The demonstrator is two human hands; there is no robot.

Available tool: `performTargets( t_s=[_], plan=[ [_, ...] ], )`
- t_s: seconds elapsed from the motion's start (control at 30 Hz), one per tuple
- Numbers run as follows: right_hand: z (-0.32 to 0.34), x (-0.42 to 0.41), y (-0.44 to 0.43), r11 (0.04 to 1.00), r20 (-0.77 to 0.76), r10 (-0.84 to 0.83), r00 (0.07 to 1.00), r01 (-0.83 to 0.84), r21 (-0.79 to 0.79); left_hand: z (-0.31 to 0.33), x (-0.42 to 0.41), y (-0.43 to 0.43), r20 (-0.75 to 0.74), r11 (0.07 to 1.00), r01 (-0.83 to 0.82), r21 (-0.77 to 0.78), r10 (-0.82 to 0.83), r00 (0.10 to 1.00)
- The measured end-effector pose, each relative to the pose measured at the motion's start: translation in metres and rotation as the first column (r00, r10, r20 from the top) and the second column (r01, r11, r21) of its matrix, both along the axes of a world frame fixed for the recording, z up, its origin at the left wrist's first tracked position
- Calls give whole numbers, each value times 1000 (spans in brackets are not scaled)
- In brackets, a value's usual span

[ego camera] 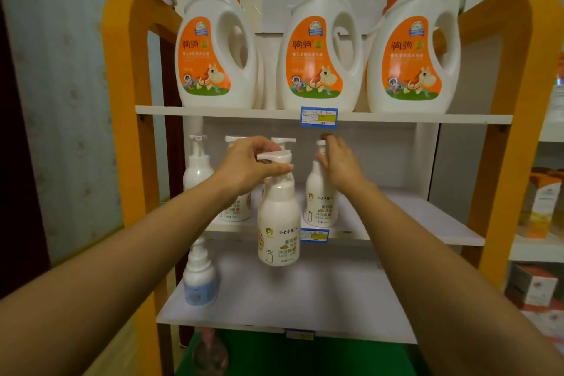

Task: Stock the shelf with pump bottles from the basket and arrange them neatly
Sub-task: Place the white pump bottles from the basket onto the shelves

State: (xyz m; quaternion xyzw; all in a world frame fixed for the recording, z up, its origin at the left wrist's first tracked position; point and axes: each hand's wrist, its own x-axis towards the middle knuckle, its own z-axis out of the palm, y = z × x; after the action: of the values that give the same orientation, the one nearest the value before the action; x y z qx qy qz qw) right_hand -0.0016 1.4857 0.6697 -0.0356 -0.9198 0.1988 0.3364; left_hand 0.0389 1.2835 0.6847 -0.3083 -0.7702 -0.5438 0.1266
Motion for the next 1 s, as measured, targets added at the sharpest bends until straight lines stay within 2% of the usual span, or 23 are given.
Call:
performTargets(
  t_s=[0.07,0.13,0.2,0.23,0.3,0.37,0.4,0.53,0.6,0.7,0.83,0.9,1.0],
  plan=[
    [-8,11,-2,999,40,-8,999,10,-40,2,4,2,16,1000,9,2,-9,1000],
    [-23,39,-6,999,-43,-34,999,33,-15,4,9,3,28,1000,28,11,-28,999],
    [-41,77,-11,998,-135,59,989,-63,-30,8,15,6,19,999,46,-17,-45,999],
    [-50,97,-15,982,-107,159,981,-169,-88,9,19,8,15,998,58,-35,-57,998],
    [-65,132,-22,895,63,380,923,-350,-276,12,26,15,23,995,82,-48,-81,996],
    [-72,153,-24,787,143,524,840,-413,-458,13,32,25,38,992,115,-48,-113,993],
    [-74,157,-23,757,138,543,829,-411,-509,13,35,31,43,989,138,-52,-135,990],
    [-72,162,-2,787,121,450,885,-329,-523,14,47,53,41,972,215,-94,-212,976],
    [-68,165,10,817,130,412,902,-302,-491,13,51,64,38,973,226,-49,-225,974],
    [-63,164,30,839,91,313,945,-231,-492,-3,50,79,193,971,197,132,-220,956],
    [-61,148,51,872,68,178,982,-126,-473,-51,45,105,402,981,123,148,-173,899],
    [-61,136,57,882,48,139,989,-102,-460,-63,46,120,483,957,163,240,-263,835],
    [-59,116,65,883,31,113,993,-86,-461,-68,39,138,486,915,240,326,-379,787]
  ],
)
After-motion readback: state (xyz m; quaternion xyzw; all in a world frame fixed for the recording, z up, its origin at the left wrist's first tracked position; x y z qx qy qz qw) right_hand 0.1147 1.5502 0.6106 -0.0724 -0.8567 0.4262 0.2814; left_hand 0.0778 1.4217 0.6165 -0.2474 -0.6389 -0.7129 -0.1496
